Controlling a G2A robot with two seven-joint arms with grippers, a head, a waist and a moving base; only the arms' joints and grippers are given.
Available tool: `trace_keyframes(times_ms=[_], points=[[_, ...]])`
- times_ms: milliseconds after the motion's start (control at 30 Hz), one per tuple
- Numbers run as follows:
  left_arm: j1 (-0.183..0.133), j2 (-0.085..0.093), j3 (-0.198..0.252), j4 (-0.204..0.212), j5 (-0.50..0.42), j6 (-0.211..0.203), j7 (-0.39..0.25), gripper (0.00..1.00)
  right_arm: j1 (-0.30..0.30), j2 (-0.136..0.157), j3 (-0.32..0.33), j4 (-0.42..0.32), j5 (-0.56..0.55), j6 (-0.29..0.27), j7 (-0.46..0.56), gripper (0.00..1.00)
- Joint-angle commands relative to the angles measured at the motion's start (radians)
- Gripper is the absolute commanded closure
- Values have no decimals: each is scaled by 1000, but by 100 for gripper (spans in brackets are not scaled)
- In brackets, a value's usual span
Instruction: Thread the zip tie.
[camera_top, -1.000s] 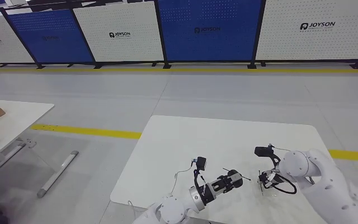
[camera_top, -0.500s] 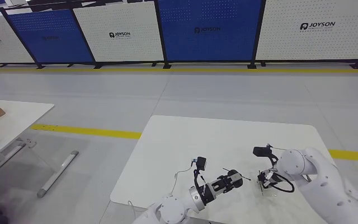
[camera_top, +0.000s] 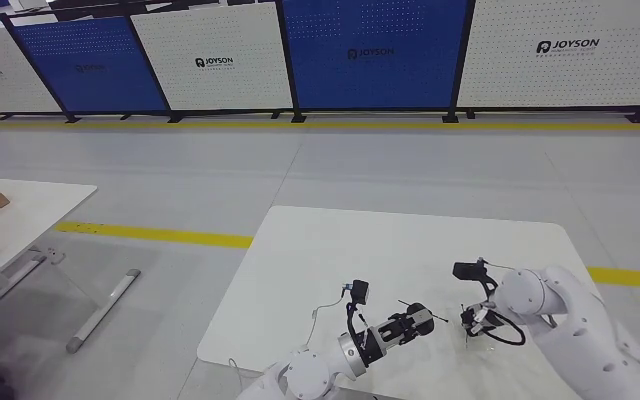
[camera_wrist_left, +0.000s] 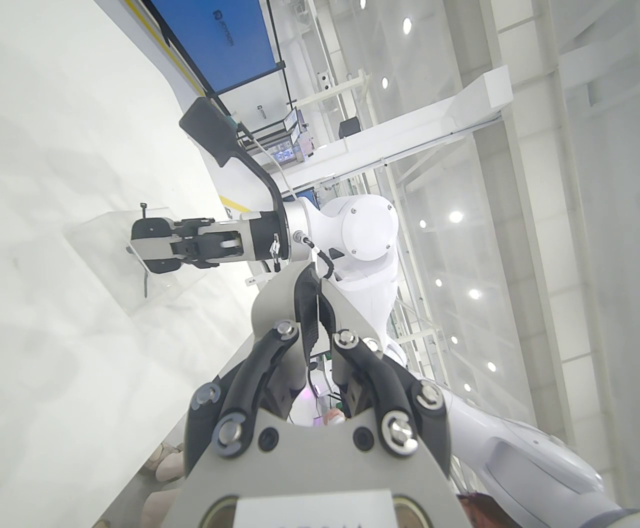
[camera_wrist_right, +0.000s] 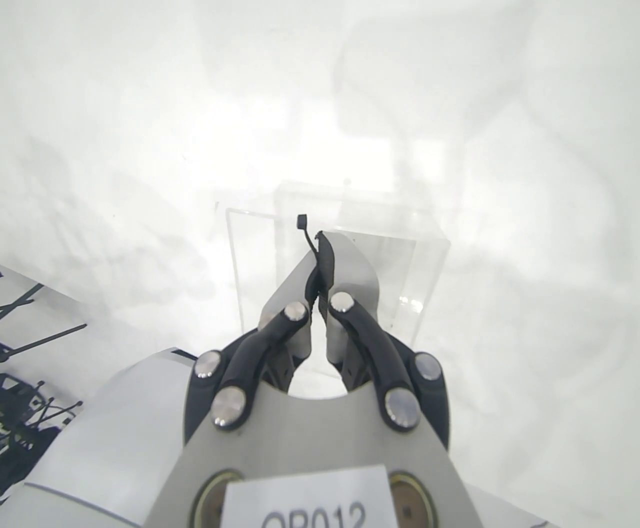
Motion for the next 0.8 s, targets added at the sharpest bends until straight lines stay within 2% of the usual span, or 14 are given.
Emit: trace_keyframes(times_ms=[0, 167, 267, 400, 567, 600, 633, 767], points=[[0, 0, 0, 0, 0, 0, 0, 100, -20, 8, 20, -27, -5, 3, -10, 100], [0, 0, 0, 0, 0, 0, 0, 100, -91, 35, 96, -122, -22, 13, -48, 100], [0, 0, 0, 0, 0, 0, 0, 100, -160, 57, 170, -200, -20, 11, -99, 100], [0, 0, 0, 0, 0, 0, 0, 100, -279, 84, 286, -305, -1, -9, -214, 100], [0, 0, 0, 0, 0, 0, 0, 100, -429, 106, 424, -394, 48, -77, -379, 100], [0, 0, 0, 0, 0, 0, 0, 100, -448, 109, 440, -400, 58, -96, -390, 100], [0, 0, 0, 0, 0, 0, 0, 100, -464, 112, 456, -401, 90, -140, -375, 100], [0, 0, 0, 0, 0, 0, 0, 100, -464, 112, 456, -401, 90, -140, -375, 100]])
